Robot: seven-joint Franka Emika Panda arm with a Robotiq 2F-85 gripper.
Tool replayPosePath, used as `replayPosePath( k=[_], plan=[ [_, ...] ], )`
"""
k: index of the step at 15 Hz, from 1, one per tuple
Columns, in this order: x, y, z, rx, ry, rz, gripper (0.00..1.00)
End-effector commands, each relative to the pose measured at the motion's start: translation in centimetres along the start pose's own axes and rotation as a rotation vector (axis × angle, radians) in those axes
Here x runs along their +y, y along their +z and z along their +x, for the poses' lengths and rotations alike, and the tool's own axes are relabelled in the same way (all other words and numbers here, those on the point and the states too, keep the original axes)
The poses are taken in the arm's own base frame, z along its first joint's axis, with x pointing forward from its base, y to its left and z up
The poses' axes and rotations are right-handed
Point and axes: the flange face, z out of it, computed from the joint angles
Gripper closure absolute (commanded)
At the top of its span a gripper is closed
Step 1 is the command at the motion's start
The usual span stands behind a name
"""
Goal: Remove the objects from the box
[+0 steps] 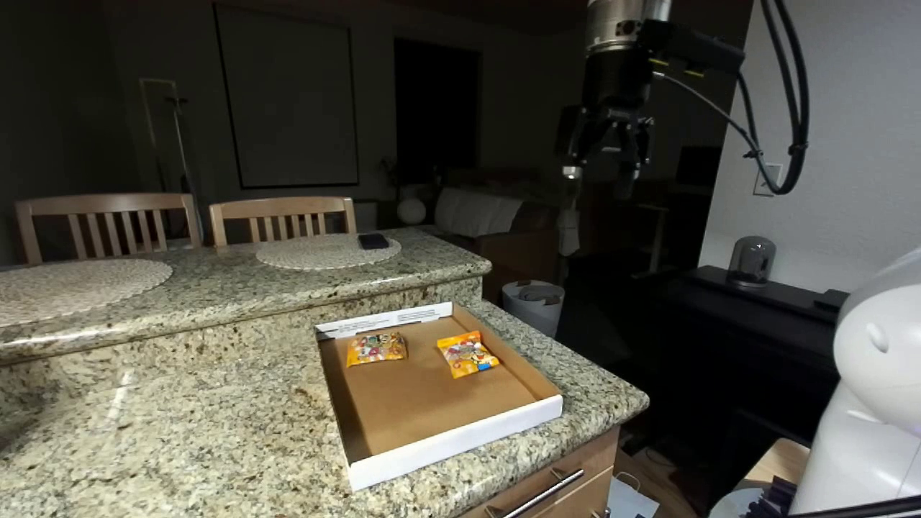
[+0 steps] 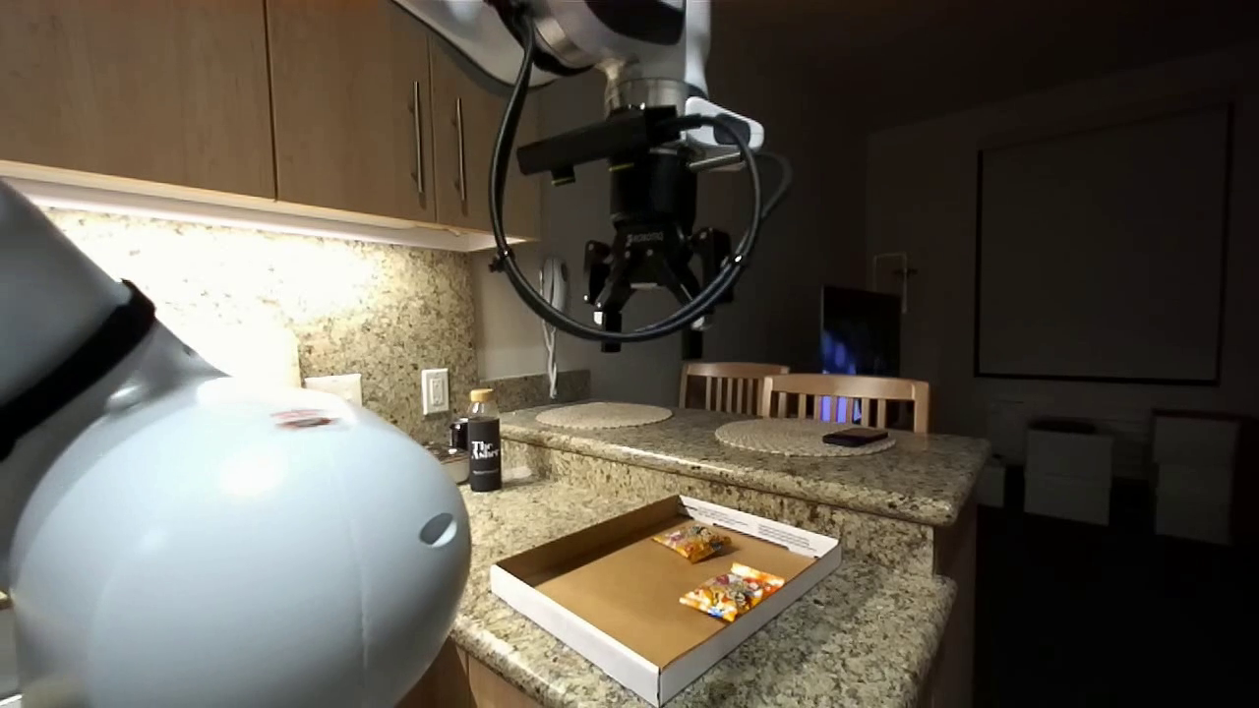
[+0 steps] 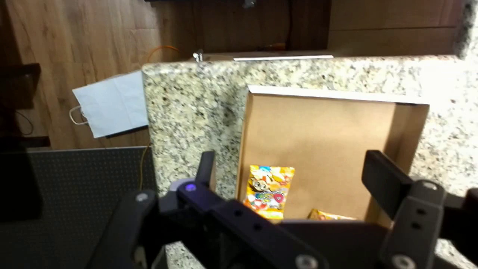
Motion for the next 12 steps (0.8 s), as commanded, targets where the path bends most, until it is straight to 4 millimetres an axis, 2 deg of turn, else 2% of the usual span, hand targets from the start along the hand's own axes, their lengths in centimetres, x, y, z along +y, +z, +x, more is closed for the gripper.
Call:
replayPosePath(
  k=[1,4,6,12],
  plan=[
    [-6.3,0.1,4.8,0.092,0.053,0.087,0.00],
    [-11.1,1.4,9.9,0.178,0.101,0.103,0.00],
    [-13.2,2.7,12.4,0.175,0.140,0.081,0.00],
    [-17.1,7.6,17.1,0.023,0.396,0.107,0.00]
  ],
)
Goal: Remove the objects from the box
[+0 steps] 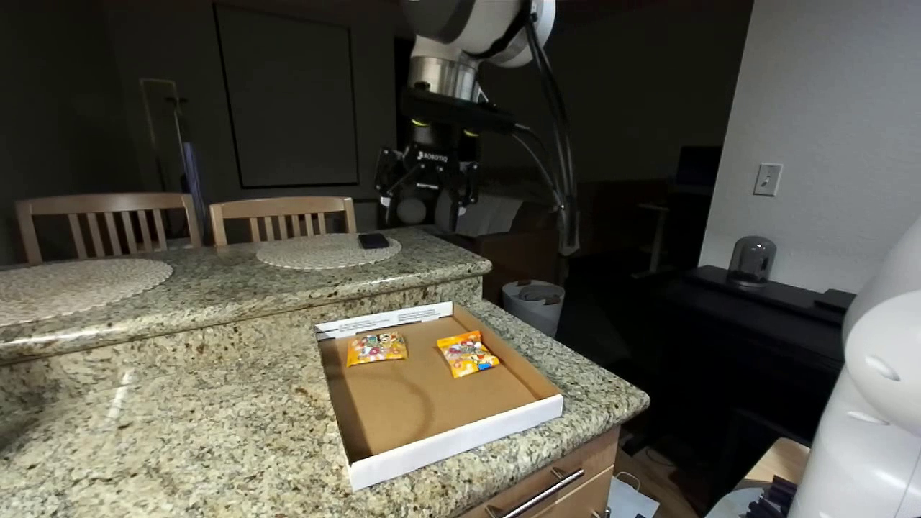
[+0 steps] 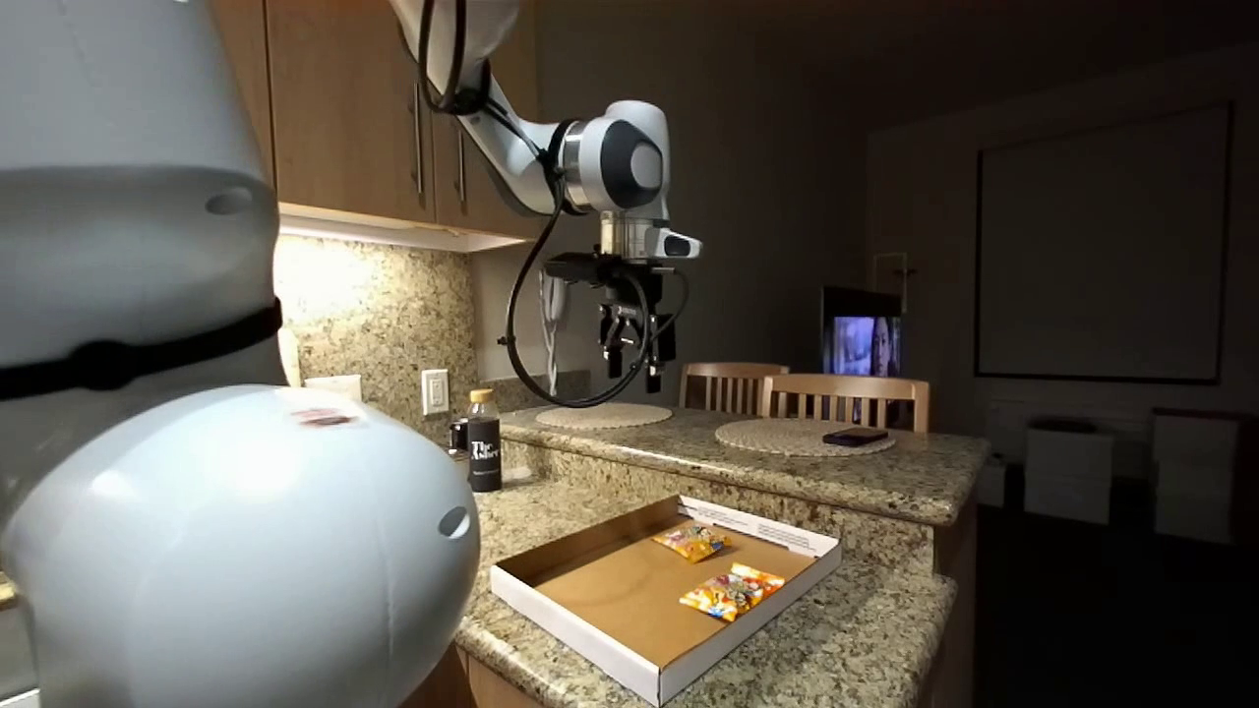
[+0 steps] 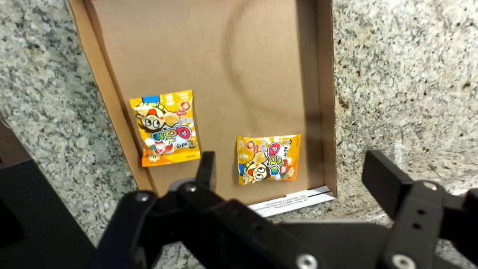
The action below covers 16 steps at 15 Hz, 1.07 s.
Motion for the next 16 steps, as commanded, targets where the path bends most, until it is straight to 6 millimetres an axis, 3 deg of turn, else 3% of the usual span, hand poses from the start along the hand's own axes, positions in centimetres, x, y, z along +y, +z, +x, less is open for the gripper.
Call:
replayPosePath(
  k=[1,3,6,8,16],
  plan=[
    [-0.5,0.8,0.6,-0.019,0.048,-0.002,0.00],
    [-1.4,2.2,1.4,-0.045,0.096,-0.006,0.00],
    [-1.7,2.4,1.7,-0.049,0.104,-0.005,0.00],
    [-3.3,4.0,2.6,-0.085,0.128,-0.015,0.00],
    [-2.6,13.7,10.1,-0.274,0.326,0.019,0.00]
  ],
)
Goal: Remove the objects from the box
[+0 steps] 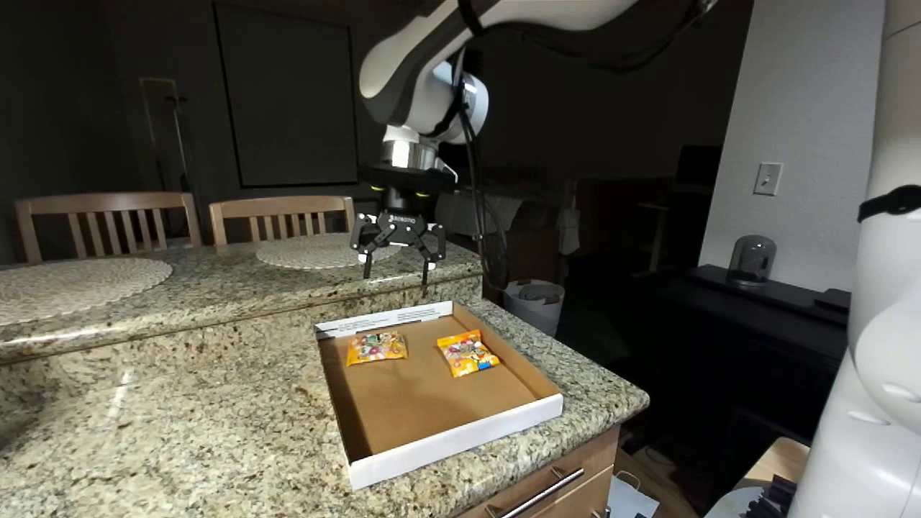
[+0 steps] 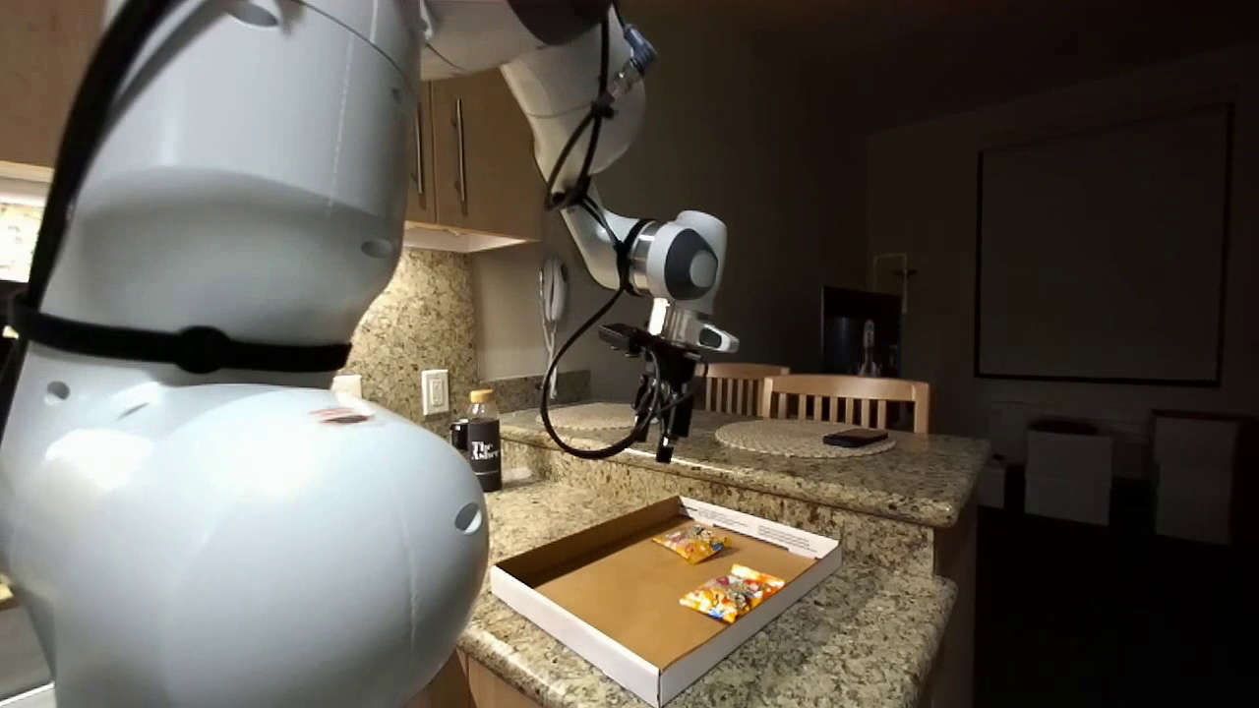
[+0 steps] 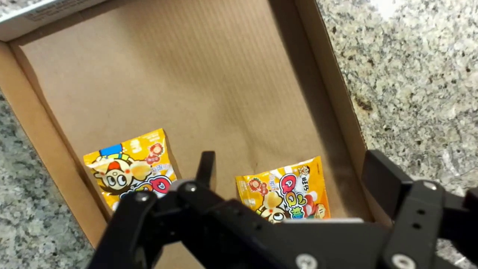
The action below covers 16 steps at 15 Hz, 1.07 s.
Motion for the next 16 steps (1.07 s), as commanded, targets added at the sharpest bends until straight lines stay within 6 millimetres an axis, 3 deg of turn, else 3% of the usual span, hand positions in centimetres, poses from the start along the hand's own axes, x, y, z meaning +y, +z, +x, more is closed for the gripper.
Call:
replayPosePath(
  k=[1,6,11,16],
  plan=[
    [-1.4,2.8,3.1,-0.064,0.126,0.043,0.00],
    [-0.6,7.0,7.4,-0.035,0.381,0.099,0.00],
    [3.4,7.2,12.2,-0.006,0.564,0.087,0.00],
    [1.8,8.9,13.2,-0.029,0.551,0.060,0.00]
  ],
)
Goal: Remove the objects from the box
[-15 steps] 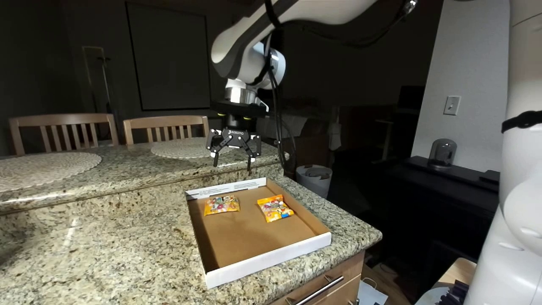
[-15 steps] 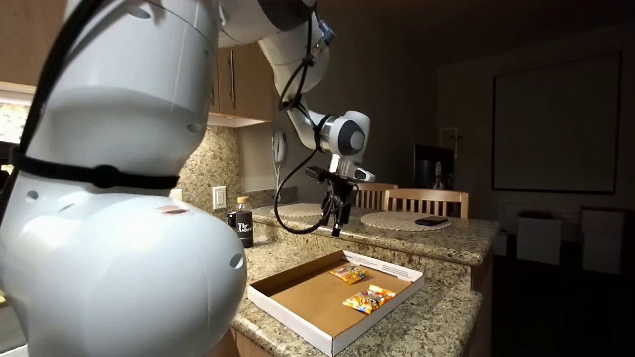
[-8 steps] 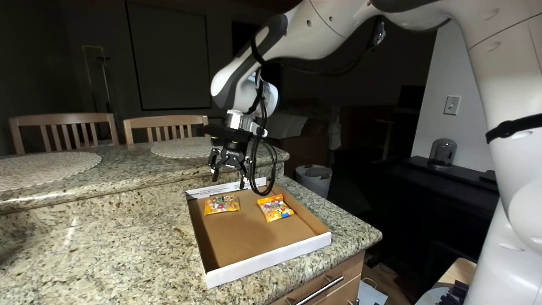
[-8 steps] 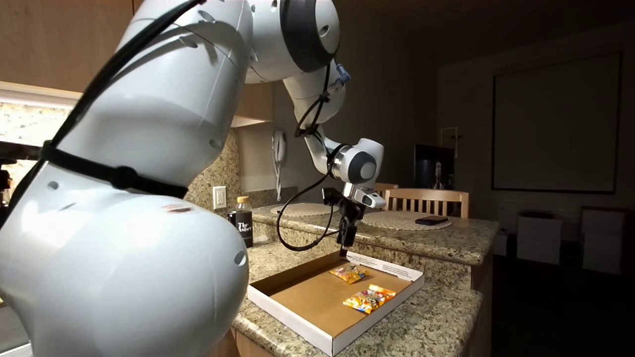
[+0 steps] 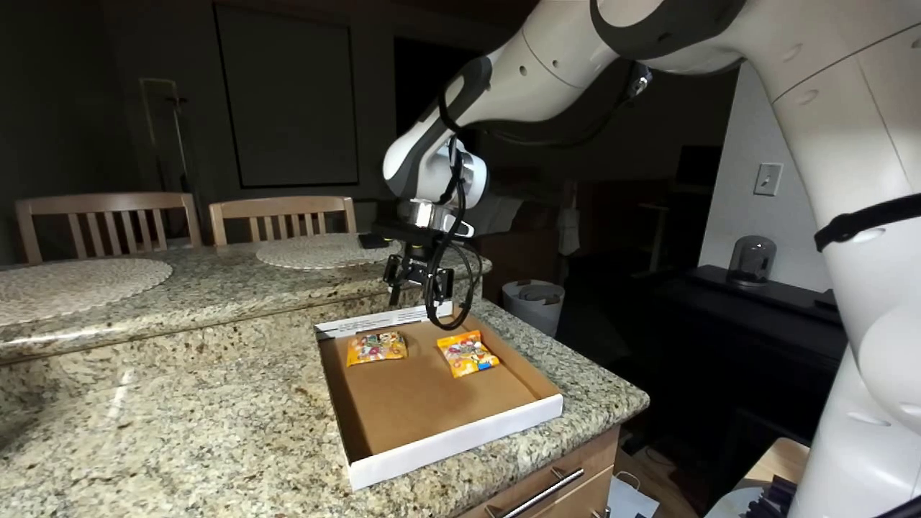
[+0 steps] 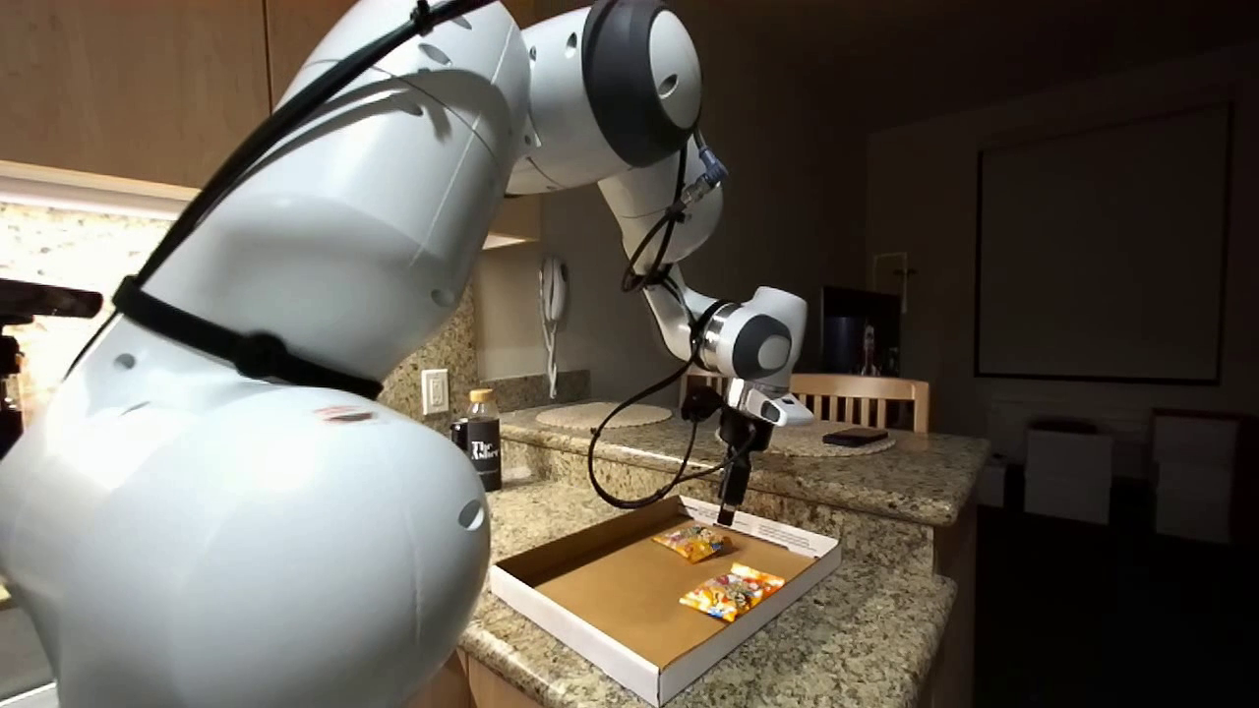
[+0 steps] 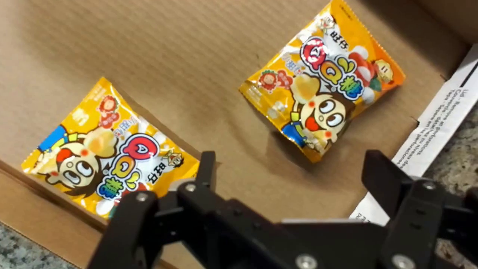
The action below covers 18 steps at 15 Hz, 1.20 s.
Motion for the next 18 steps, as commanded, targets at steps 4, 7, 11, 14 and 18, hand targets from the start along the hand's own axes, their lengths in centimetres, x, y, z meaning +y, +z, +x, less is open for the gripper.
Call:
replayPosePath(
  k=[4,7,11,14,18],
  plan=[
    [-3.0,4.2,-1.8,-0.018,0.036,-0.060,0.00],
    [-3.2,5.1,-0.7,-0.016,0.098,-0.058,0.00],
    [-3.7,5.5,0.0,-0.004,0.135,-0.058,0.00],
    [-4.1,5.6,-0.1,-0.013,0.134,-0.052,0.25],
    [-4.3,6.2,0.2,-0.005,0.146,-0.059,0.47]
  ],
)
